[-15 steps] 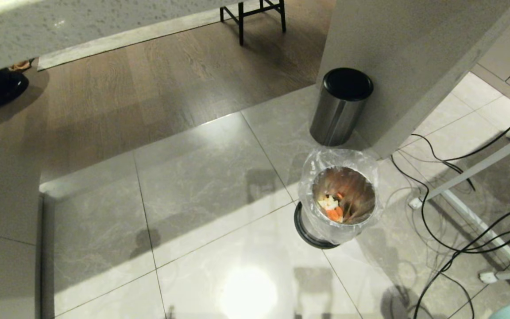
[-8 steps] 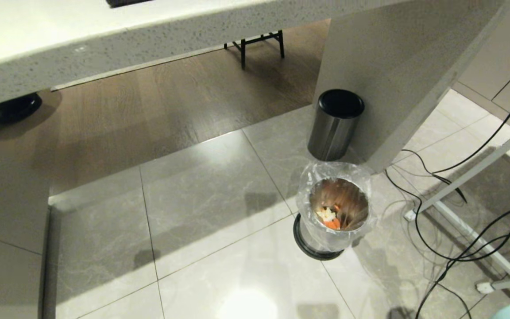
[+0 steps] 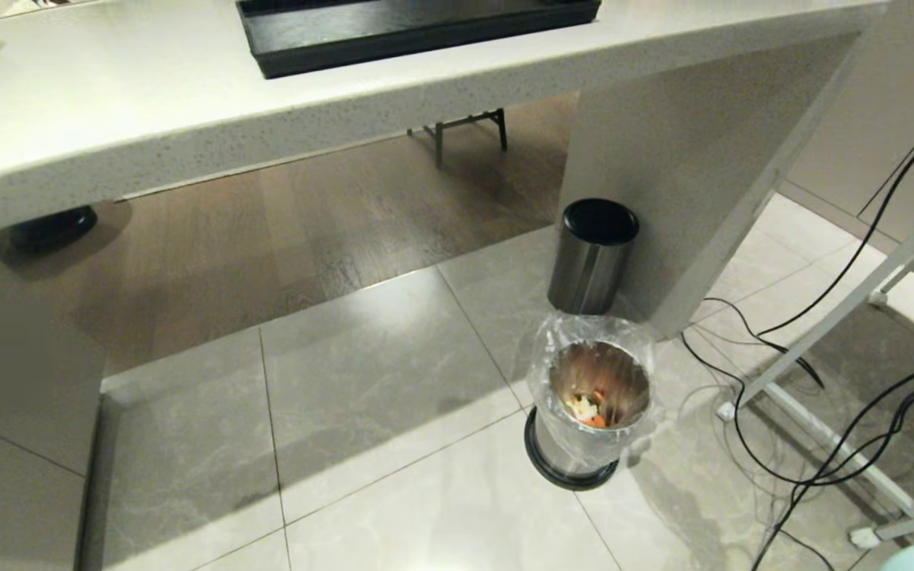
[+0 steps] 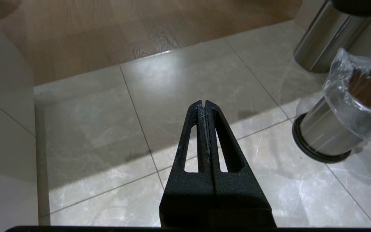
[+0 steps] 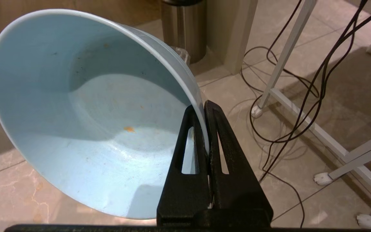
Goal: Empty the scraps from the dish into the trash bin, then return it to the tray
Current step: Put the bowl back to the table
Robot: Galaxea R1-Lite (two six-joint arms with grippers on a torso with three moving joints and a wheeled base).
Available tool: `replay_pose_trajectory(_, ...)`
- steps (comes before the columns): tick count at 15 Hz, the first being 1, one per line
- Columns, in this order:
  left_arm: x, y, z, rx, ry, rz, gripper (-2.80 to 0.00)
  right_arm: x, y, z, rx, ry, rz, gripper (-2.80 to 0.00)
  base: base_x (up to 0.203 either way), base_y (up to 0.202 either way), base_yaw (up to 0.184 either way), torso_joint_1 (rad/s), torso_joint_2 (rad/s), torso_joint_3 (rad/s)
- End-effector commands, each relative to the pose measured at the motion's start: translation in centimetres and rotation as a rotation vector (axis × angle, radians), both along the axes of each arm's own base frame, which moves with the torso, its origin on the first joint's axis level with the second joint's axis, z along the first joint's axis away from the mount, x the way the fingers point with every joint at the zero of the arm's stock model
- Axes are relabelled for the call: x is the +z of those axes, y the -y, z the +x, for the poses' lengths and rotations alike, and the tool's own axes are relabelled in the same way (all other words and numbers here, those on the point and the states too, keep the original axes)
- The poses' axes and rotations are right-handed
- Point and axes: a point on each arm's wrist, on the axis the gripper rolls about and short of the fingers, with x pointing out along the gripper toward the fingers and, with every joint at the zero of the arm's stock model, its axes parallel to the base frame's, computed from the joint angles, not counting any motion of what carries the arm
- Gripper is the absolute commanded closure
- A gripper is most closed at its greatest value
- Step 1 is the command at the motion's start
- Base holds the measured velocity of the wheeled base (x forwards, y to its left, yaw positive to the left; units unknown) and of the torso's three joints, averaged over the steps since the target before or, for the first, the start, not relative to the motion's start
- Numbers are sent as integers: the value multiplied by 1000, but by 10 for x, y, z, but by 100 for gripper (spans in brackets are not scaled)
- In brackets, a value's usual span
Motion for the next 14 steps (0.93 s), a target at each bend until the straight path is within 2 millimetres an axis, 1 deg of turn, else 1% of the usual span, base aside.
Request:
replay_pose_trajectory(1,0,0,0,0,0,-1,0,0,0,0,0,-1,0,0,0,0,0,2,-2,203)
replay_pose_trajectory(7,0,0,0,1,0,-1,0,0,0,0,0,-1,0,0,0,0,0,1,1,193)
replay_pose_trajectory(14,0,0,0,0,0,-1,0,0,0,0,0,-1,0,0,0,0,0,0,0,0)
